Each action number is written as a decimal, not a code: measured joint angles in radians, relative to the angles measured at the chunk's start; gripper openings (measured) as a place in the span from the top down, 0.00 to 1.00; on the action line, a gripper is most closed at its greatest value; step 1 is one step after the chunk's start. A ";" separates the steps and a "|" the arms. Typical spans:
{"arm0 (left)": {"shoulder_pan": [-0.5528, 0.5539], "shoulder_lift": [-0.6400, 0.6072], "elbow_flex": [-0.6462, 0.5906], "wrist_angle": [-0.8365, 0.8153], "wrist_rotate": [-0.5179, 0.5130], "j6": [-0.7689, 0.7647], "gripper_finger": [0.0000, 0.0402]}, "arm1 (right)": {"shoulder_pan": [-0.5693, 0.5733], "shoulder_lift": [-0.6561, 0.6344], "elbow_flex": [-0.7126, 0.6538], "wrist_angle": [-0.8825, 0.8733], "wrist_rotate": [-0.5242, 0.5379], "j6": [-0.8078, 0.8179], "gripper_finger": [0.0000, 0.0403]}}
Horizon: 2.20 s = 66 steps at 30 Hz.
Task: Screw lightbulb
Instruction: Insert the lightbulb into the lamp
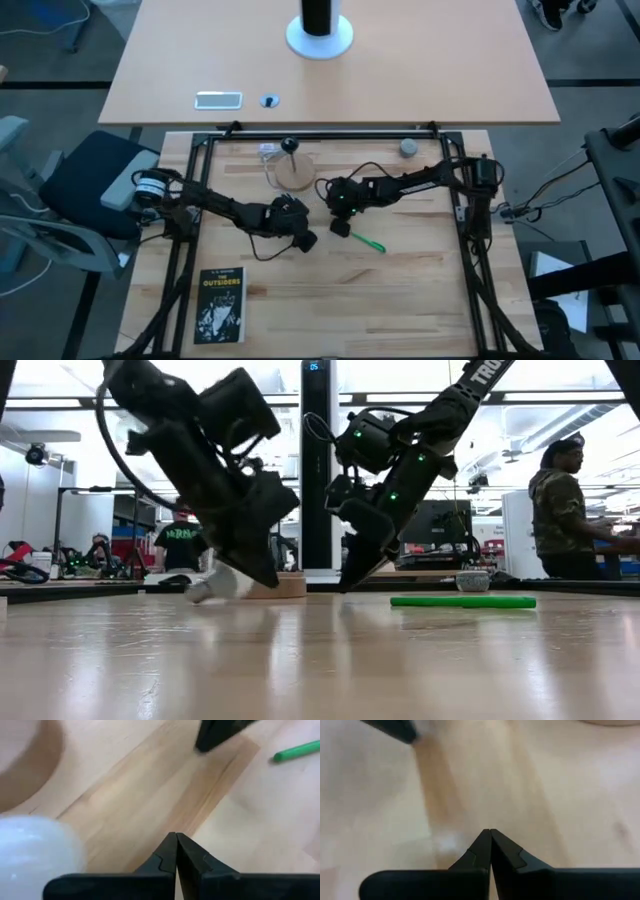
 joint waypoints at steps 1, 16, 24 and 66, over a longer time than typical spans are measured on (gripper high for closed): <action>-0.009 -0.020 0.000 -0.032 0.001 -0.025 0.99 | -0.007 -0.003 -0.001 0.010 0.010 -0.001 1.00; -0.171 -0.384 -0.023 -0.517 -0.033 -0.198 0.98 | -0.036 -0.003 -0.018 0.214 -0.089 0.007 1.00; -0.134 -0.374 -0.134 -0.588 -0.019 -0.490 0.76 | -0.030 -0.003 -0.053 0.210 -0.090 0.030 1.00; -0.099 -0.302 -0.308 -0.074 -0.154 -0.067 0.48 | -0.034 -0.003 -0.056 0.234 -0.090 0.028 1.00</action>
